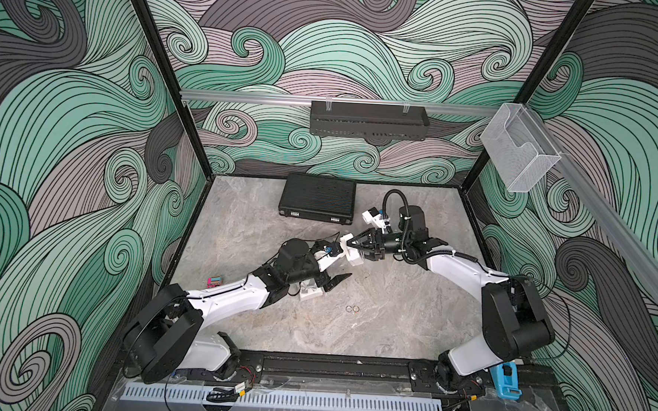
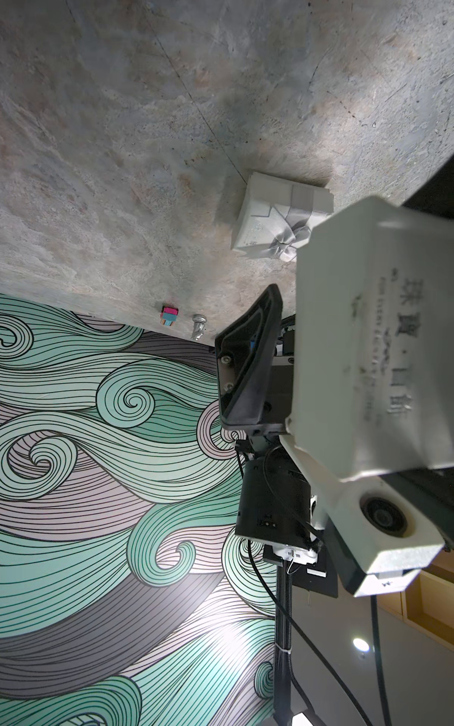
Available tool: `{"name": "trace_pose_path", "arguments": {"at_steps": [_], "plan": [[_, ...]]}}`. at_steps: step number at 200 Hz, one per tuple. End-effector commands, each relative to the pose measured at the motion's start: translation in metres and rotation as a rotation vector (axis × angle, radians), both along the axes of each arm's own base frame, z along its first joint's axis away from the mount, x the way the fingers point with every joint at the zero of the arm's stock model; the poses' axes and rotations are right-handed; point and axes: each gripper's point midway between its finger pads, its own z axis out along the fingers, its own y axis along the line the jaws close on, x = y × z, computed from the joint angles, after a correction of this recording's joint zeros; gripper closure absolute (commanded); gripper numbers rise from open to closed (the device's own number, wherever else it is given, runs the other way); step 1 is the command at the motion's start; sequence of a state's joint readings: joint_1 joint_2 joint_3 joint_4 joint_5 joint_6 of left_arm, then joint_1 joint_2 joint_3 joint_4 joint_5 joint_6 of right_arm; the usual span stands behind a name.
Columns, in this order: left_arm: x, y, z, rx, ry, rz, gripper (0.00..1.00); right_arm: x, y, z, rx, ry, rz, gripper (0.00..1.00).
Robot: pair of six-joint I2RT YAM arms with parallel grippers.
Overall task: Take the rings out of the lift-off lid box
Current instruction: Open the lid on the jewelry box.
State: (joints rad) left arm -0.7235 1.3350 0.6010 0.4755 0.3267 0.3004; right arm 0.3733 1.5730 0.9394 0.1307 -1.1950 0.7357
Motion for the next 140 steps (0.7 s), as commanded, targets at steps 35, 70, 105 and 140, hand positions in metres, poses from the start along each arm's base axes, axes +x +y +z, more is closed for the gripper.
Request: {"name": "trace_pose_path", "arguments": {"at_steps": [35,70,105,140], "plan": [[0.011,-0.008,0.029,-0.047,-0.074,0.0,0.08,-0.014,0.003,0.008,0.022,-0.033,0.051,0.32],[0.01,-0.009,0.033,-0.048,-0.08,-0.009,0.12,-0.016,0.004,0.006,0.02,-0.032,0.056,0.32],[0.01,-0.008,0.033,-0.044,-0.082,-0.008,0.17,-0.015,0.004,0.005,0.02,-0.032,0.056,0.31],[0.011,-0.008,0.035,-0.044,-0.085,-0.006,0.19,-0.016,0.005,0.005,0.02,-0.033,0.06,0.31]]}}
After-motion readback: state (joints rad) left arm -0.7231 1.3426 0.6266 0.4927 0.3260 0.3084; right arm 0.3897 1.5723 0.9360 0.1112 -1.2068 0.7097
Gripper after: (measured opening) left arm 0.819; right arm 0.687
